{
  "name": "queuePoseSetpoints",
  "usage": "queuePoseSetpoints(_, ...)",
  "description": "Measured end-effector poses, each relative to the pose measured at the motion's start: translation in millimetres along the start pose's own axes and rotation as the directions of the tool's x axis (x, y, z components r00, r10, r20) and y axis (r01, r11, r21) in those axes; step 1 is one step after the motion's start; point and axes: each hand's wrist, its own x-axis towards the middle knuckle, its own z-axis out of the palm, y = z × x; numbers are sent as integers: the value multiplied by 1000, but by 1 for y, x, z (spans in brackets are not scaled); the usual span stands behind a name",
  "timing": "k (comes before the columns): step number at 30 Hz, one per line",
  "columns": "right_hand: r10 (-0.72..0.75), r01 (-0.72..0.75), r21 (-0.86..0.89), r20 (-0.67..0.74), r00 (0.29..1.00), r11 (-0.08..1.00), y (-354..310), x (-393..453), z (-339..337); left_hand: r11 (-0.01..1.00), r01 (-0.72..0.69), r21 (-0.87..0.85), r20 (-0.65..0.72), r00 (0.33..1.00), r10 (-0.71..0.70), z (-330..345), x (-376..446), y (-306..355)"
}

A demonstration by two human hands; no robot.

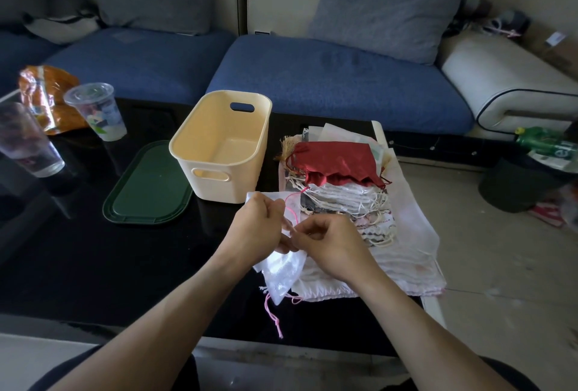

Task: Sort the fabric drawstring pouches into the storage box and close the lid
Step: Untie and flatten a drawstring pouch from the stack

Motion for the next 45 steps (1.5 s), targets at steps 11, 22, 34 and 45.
queuePoseSetpoints(11,13,-15,11,123,992,1000,-4,0,2,984,-164,68,-199,964,174,-5,6,-1)
queuePoseSetpoints(22,-179,171,63,163,970,983,-3,2,2,933,-308,-184,-366,903,226,-11,6,6)
queuePoseSetpoints(34,-157,156,117,1,988,981,0,9,-18,999,-18,-28,268,963,25,-23,2,7)
queuePoseSetpoints(45,-134,220,178,-402,906,959,1,20,-33,967,-220,-132,-203,960,191,-33,15,31)
